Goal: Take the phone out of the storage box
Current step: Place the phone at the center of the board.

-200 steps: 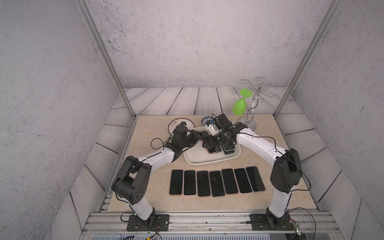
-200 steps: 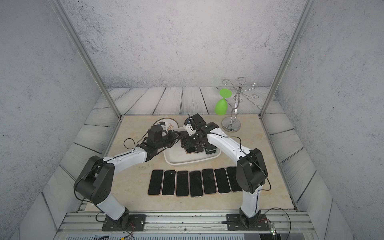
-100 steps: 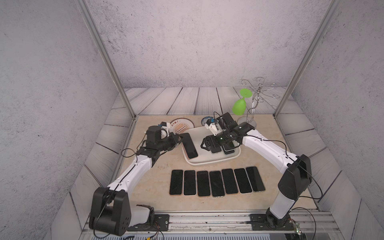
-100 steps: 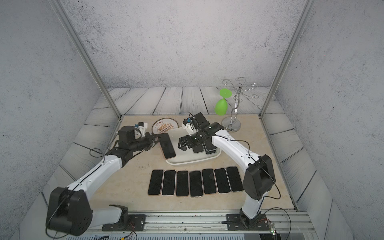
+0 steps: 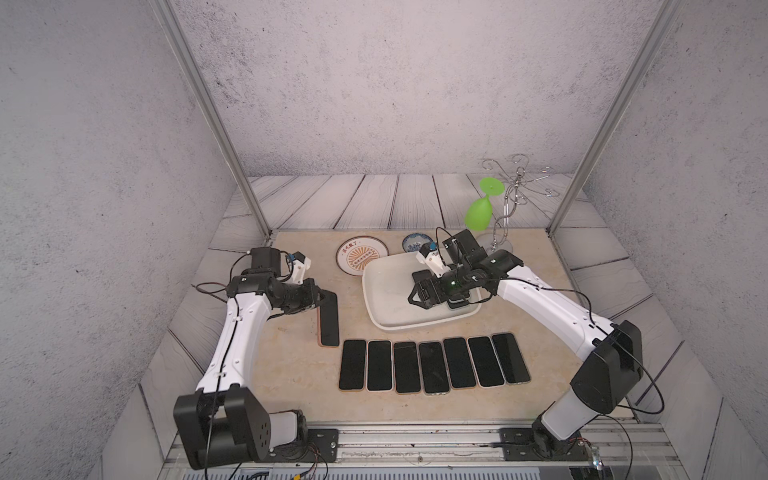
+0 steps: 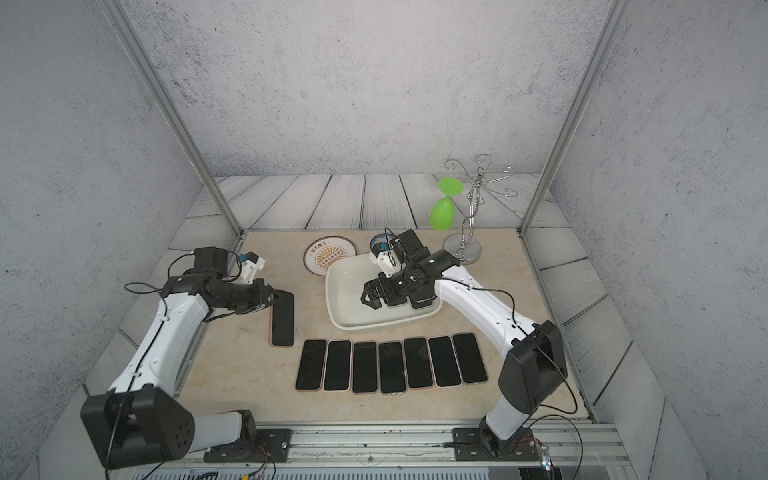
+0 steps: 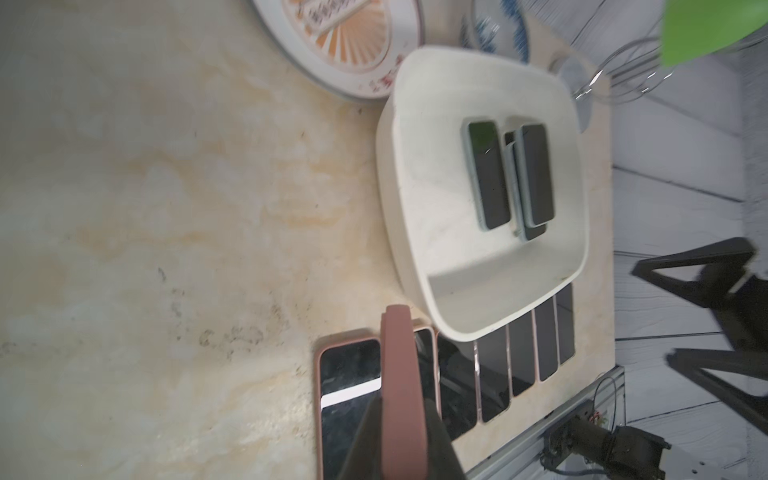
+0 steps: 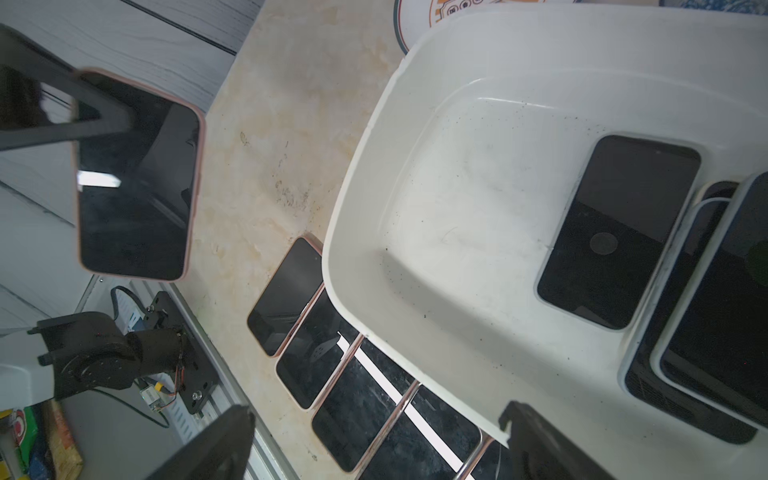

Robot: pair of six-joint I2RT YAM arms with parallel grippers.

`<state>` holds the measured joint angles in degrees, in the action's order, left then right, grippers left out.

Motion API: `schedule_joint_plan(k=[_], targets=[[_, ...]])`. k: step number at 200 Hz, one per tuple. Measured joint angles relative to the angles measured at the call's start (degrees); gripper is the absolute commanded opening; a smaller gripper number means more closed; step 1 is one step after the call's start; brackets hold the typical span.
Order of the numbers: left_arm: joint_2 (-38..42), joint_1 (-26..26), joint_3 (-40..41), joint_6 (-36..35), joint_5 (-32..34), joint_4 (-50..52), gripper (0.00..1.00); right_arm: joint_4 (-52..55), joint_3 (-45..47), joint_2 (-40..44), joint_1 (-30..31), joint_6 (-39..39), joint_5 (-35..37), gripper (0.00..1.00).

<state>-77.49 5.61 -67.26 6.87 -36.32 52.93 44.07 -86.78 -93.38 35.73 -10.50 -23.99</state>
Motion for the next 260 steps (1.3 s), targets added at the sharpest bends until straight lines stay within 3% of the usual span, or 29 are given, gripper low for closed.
schedule_joint_plan(k=[52, 112, 143, 219, 260], targets=[[-7.98, -3.91, 0.98, -4.55, 6.93, 2.36, 0.00, -0.72, 0.63, -0.15, 0.00, 0.09, -2.67, 0.99], [-12.81, -6.62, 5.07, -3.37, 10.19, 1.49, 0.00, -1.22, 0.63, -2.86, 0.00, 0.09, -4.70, 0.99], [-15.56, -10.64, 7.32, -1.64, 11.34, -1.22, 0.00, -1.18, 0.63, -3.45, 0.00, 0.09, -5.01, 0.99], [-13.22, -11.80, 9.99, 2.19, 11.15, -3.96, 0.00, -1.07, 0.63, -3.50, 0.00, 0.26, -5.03, 0.99], [-6.64, -12.15, 12.20, 2.40, 15.98, -4.07, 0.00, -1.11, 0.63, -3.93, 0.00, 0.24, -5.18, 0.99]])
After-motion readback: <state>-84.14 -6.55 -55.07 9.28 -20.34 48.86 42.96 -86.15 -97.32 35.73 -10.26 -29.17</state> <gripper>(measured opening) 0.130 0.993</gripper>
